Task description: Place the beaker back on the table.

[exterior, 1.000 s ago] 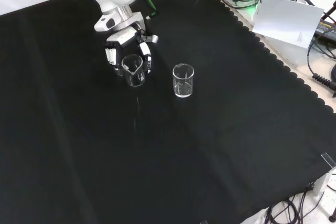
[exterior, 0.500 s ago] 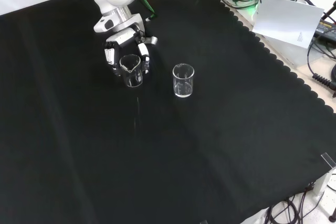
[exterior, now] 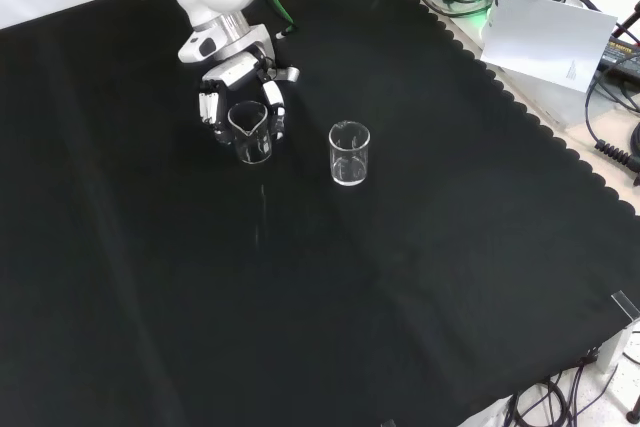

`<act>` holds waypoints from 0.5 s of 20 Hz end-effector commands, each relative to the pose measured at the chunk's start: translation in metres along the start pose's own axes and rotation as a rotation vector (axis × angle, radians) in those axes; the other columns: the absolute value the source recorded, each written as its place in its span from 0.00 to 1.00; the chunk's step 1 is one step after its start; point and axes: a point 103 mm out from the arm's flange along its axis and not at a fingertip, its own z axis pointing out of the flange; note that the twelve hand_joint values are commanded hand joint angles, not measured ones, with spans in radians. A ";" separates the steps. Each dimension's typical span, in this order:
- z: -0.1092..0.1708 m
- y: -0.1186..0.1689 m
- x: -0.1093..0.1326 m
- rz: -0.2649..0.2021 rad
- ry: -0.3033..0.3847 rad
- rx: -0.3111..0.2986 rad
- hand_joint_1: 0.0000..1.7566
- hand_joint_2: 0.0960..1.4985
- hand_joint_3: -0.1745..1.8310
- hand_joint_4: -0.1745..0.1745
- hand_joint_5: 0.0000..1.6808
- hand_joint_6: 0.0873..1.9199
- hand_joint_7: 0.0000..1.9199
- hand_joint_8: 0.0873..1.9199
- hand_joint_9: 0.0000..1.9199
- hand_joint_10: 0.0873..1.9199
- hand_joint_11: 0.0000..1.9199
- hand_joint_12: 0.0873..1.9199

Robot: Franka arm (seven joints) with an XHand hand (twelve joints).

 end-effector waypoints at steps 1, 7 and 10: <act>-0.005 0.004 0.002 -0.010 -0.007 0.106 0.65 0.27 0.47 0.31 0.40 0.46 0.44 0.40 0.56 0.22 0.39 0.59; -0.019 0.000 0.008 -0.019 -0.004 0.101 0.58 0.26 0.43 0.28 0.22 0.24 0.25 0.39 0.36 0.30 0.19 0.69; -0.028 -0.003 0.013 -0.020 -0.007 0.111 0.56 0.26 0.42 0.28 0.22 0.21 0.23 0.38 0.33 0.32 0.17 0.70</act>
